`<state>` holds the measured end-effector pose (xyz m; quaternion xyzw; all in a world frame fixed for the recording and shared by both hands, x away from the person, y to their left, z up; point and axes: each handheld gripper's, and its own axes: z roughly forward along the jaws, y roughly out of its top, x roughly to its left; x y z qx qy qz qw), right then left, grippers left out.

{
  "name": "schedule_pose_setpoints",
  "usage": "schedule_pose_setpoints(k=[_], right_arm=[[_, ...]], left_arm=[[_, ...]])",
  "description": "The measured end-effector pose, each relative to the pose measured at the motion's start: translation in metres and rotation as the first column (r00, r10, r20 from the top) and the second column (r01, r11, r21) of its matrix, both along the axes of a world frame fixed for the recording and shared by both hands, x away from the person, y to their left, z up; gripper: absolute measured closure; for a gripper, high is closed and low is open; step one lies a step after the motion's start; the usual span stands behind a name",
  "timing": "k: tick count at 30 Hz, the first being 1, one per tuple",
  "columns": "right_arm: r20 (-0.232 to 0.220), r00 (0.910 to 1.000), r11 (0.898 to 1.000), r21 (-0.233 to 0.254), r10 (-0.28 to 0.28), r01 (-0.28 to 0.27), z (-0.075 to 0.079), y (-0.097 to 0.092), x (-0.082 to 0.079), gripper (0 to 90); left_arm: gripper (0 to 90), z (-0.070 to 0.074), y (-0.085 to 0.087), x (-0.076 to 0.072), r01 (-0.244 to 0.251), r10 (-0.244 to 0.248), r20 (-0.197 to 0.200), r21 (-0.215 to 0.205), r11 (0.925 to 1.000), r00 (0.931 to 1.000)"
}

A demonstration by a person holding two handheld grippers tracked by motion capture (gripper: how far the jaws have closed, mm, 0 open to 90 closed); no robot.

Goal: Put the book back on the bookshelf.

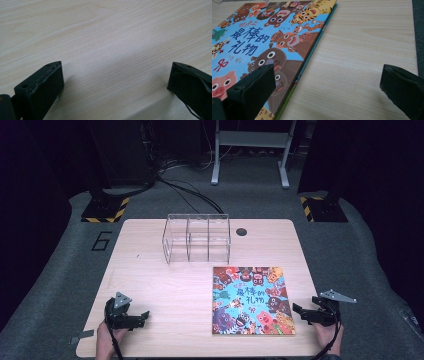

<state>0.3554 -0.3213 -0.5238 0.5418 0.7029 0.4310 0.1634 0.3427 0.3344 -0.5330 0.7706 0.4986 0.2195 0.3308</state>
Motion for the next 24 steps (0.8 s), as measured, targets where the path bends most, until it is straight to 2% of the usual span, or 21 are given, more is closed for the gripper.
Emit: schedule_pose_setpoints(k=[4,5,8,10,14,16,24], right_arm=[[-0.013,0.9999,1.0,0.016,-0.009,0.009,0.0,-0.002,0.001,0.0],[-0.012,0.9999,1.0,0.014,-0.005,0.005,0.0,-0.002,0.002,0.0],[-0.03,0.9995,1.0,0.005,0.006,-0.006,0.001,-0.001,0.004,0.0],[-0.057,0.9984,1.0,0.0,0.002,-0.002,0.002,-0.001,0.007,0.0],[-0.099,0.995,0.999,-0.048,0.013,-0.018,0.002,0.006,0.016,0.0],[-0.125,0.9921,0.998,-0.054,0.016,-0.023,0.003,0.012,0.02,0.0],[-0.145,0.988,0.994,-0.086,0.053,-0.066,0.013,0.029,0.037,0.0]], left_arm=[[0.0,0.0,0.0,0.0,0.0,0.0,-0.001,0.001,1.0,1.0],[0.1,0.001,0.0,0.0,0.005,-0.005,-0.013,0.005,1.0,0.9999],[0.1,0.001,0.0,0.0,0.006,-0.006,-0.016,0.005,1.0,0.9998],[0.1,0.001,0.0,0.0,0.006,-0.006,-0.016,0.005,1.0,0.9999],[0.1,0.001,0.0,0.0,0.006,-0.006,-0.016,0.006,1.0,0.9998],[0.1,0.001,0.0,0.0,0.007,-0.006,-0.016,0.006,1.0,0.9998],[0.1,0.001,0.0,0.0,0.005,-0.005,-0.016,0.004,1.0,0.9999]])
